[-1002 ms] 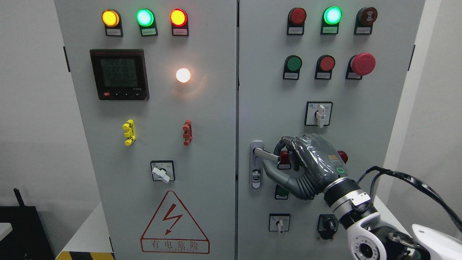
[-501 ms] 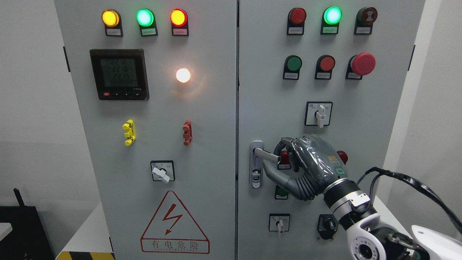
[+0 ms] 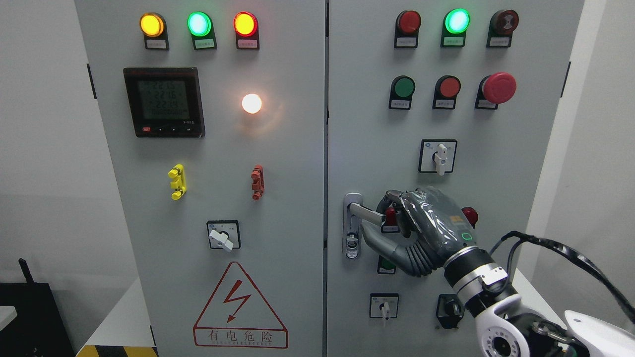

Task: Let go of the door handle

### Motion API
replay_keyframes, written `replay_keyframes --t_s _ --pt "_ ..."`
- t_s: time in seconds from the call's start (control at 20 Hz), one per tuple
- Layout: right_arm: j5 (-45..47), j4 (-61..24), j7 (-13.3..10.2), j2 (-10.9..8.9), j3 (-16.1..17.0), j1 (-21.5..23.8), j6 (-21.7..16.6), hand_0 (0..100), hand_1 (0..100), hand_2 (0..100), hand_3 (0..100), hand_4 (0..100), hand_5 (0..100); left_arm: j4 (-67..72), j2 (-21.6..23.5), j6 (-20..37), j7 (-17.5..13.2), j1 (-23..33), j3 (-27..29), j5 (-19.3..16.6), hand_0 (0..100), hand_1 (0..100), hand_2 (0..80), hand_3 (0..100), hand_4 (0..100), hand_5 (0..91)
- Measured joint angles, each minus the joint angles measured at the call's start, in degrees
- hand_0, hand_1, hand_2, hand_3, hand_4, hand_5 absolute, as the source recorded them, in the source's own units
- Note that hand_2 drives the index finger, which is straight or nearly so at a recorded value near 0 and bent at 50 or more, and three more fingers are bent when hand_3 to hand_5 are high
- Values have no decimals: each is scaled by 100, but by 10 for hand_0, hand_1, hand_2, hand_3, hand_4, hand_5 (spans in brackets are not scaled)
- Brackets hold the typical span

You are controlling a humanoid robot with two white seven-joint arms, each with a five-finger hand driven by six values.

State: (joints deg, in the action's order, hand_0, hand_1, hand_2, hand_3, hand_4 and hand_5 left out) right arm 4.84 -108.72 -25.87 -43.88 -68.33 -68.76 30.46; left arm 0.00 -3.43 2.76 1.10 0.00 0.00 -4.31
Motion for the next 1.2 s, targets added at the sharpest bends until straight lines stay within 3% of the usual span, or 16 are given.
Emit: replay_keyframes --t_s 1.2 --pt "0 3 17 88 1 -5 14 398 297 567 1000 1000 1000 0 0 0 -1 0 0 0 120 389 0 0 0 0"
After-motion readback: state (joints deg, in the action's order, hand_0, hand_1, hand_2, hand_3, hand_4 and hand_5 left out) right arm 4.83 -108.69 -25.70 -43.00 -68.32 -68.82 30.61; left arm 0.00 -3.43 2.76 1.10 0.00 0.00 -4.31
